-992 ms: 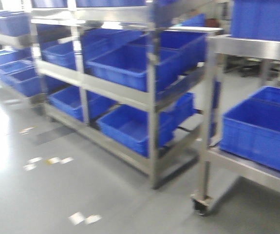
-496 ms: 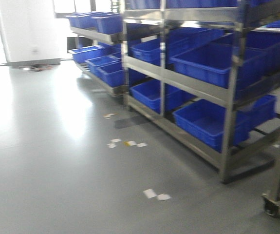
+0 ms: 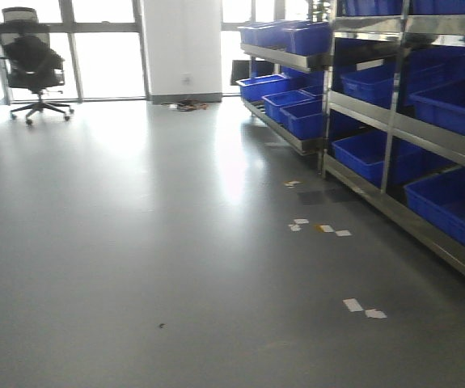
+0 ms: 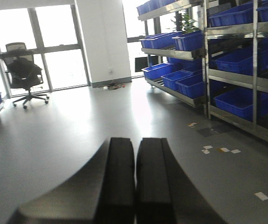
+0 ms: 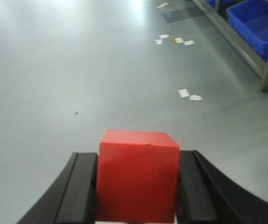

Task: Pick red cube and place on left shelf
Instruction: 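Drive the base to the shelf of blue crates holding the red cube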

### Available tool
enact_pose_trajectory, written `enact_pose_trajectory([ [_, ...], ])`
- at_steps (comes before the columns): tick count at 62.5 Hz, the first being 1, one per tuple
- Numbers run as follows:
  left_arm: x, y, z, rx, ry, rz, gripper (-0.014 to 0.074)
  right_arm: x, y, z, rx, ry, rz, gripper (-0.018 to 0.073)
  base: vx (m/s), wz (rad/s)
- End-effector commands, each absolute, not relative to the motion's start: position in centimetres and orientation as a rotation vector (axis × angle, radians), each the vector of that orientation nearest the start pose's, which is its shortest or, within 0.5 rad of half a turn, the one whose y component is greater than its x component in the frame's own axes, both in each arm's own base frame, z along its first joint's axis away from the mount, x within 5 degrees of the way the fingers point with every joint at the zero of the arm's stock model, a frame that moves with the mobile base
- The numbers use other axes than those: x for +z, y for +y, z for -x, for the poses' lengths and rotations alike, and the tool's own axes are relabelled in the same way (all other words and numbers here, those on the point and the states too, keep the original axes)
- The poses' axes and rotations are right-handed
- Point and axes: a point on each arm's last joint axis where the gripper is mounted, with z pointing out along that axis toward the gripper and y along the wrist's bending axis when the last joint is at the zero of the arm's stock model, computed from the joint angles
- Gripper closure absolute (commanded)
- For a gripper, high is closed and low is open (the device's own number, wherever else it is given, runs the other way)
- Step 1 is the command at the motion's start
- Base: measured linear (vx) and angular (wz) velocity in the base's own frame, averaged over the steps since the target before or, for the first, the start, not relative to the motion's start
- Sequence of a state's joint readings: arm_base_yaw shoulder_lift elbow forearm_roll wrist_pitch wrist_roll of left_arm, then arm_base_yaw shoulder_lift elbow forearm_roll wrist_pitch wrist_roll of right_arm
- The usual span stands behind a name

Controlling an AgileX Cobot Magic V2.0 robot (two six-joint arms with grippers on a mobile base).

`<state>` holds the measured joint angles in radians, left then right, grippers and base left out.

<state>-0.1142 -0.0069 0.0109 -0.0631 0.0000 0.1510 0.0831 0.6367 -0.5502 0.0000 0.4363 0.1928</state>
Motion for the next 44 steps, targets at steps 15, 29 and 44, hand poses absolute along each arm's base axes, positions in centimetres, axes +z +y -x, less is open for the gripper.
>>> enact_pose_trajectory([
  [15, 20.96, -0.63, -5.67, -0.027, 1.427, -0.14, 0.0491, 32.35, 1.03, -13.15, 0.172, 1.885, -0.093, 0.0492, -0.34, 0.43],
  [29, 20.96, -0.63, -5.67, -0.027, 1.427, -0.14, 0.0491, 32.35, 1.03, -13.15, 0.172, 1.885, -0.093, 0.0492, -0.34, 0.31],
  [44, 20.96, -0.63, -5.67, -0.027, 1.427, -0.14, 0.0491, 32.34, 1.03, -13.15, 0.172, 1.886, -0.093, 0.0492, -0.32, 0.23],
])
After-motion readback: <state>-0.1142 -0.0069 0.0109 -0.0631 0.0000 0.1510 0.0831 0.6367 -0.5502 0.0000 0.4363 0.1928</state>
